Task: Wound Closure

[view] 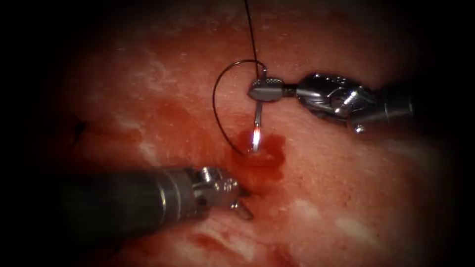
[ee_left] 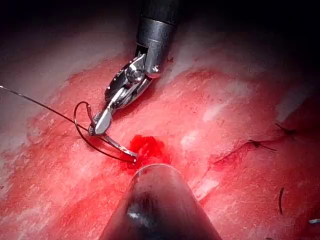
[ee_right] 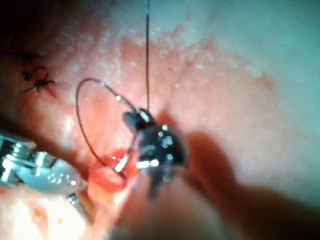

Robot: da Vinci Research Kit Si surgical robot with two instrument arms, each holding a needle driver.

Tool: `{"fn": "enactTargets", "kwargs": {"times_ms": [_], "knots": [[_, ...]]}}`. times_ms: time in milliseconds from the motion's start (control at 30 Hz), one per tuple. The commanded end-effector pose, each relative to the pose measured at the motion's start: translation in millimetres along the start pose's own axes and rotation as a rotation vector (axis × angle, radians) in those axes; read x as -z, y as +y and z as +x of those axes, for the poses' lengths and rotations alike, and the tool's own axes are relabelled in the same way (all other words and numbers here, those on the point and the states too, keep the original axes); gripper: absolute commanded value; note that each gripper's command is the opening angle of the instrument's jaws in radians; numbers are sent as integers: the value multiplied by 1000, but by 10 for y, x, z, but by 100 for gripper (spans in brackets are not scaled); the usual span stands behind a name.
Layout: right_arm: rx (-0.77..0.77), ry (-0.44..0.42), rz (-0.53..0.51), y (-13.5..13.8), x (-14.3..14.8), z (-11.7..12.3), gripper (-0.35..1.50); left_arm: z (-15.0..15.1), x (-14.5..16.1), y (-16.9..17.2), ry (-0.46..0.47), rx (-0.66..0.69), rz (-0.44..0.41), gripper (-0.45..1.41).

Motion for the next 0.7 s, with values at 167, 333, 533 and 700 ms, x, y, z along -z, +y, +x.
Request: {"fn": "enactTargets", "kwargs": {"times_ms": [167,333,533,700], "knots": [[-54,15,18,10,-6,-3,-35,0,-10,1,-1,0,-3,15],[-132,20,33,13,-6,-3,-35,0,-10,1,-1,0,-3,15],[-242,4,58,12,-7,-4,-35,0,-10,1,-1,0,-2,15],[-310,-16,90,10,-9,-10,-35,0,-10,0,-1,0,-3,14]]}}
